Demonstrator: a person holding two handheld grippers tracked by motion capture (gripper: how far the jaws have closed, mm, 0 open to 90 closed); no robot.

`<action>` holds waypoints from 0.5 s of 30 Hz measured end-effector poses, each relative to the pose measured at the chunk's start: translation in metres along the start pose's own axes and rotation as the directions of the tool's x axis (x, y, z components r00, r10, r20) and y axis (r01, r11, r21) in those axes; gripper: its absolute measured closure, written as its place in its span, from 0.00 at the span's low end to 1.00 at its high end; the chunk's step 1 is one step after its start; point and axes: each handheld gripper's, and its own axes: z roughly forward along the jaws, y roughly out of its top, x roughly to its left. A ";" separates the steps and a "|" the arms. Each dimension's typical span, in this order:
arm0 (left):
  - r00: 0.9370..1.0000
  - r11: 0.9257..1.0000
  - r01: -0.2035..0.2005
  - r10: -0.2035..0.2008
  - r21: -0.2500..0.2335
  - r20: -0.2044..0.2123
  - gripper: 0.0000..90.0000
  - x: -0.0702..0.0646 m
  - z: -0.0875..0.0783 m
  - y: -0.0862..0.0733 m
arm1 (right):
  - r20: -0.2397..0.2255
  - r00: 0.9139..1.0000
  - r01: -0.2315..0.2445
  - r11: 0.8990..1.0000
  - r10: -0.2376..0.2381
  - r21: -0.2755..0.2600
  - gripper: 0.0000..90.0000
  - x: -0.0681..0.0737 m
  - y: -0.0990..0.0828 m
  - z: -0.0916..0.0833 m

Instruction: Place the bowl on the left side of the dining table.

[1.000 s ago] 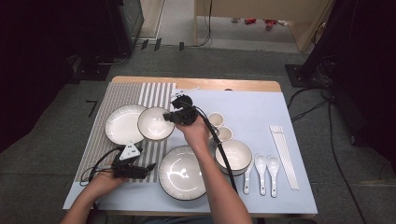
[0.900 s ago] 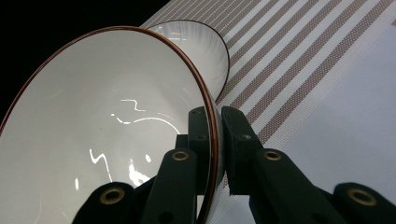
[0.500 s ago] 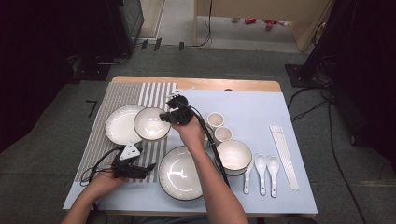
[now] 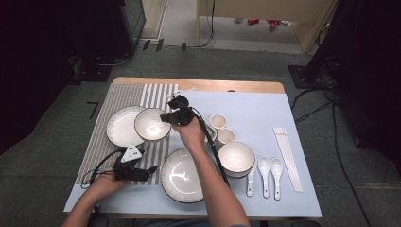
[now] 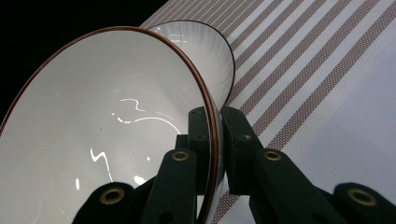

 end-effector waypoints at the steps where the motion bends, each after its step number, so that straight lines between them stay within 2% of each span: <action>1: 1.000 1.000 0.001 -0.001 0.000 -0.001 0.21 0.000 0.000 0.000 | 0.001 1.000 -0.001 1.000 0.001 0.001 0.92 0.000 0.000 0.001; 15: 1.000 1.000 0.002 -0.002 -0.001 -0.001 0.21 0.000 0.000 0.000 | 0.005 1.000 -0.011 1.000 0.011 -0.001 0.92 -0.004 0.006 0.007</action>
